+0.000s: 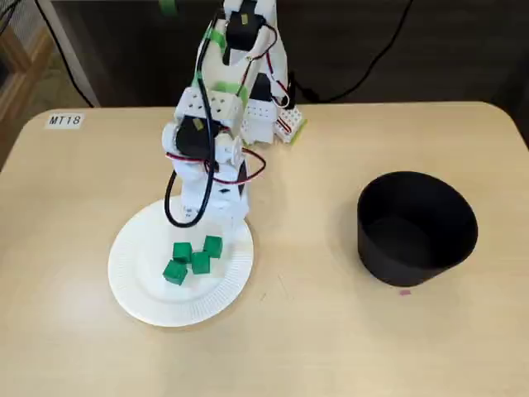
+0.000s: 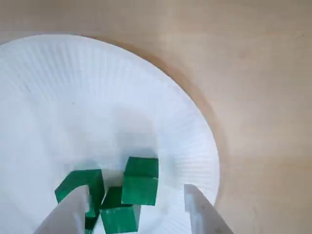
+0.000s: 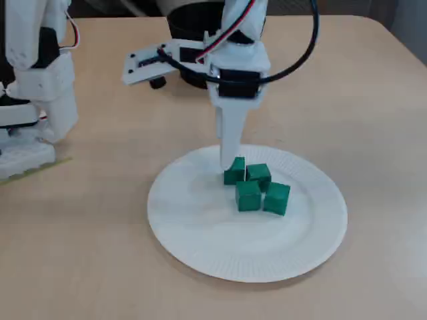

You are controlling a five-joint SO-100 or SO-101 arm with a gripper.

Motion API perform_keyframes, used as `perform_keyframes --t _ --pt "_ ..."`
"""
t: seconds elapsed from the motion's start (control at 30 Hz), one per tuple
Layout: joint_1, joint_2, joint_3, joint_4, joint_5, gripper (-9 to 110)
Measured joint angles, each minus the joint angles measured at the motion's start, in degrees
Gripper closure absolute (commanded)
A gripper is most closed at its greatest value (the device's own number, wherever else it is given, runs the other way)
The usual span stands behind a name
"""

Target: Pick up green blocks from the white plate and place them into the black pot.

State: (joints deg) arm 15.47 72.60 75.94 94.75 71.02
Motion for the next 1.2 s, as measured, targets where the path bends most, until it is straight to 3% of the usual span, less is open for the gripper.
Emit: perform_keyframes --t 1.2 --pt "-2.02 -11.95 -11.25 0.0 5.19 80"
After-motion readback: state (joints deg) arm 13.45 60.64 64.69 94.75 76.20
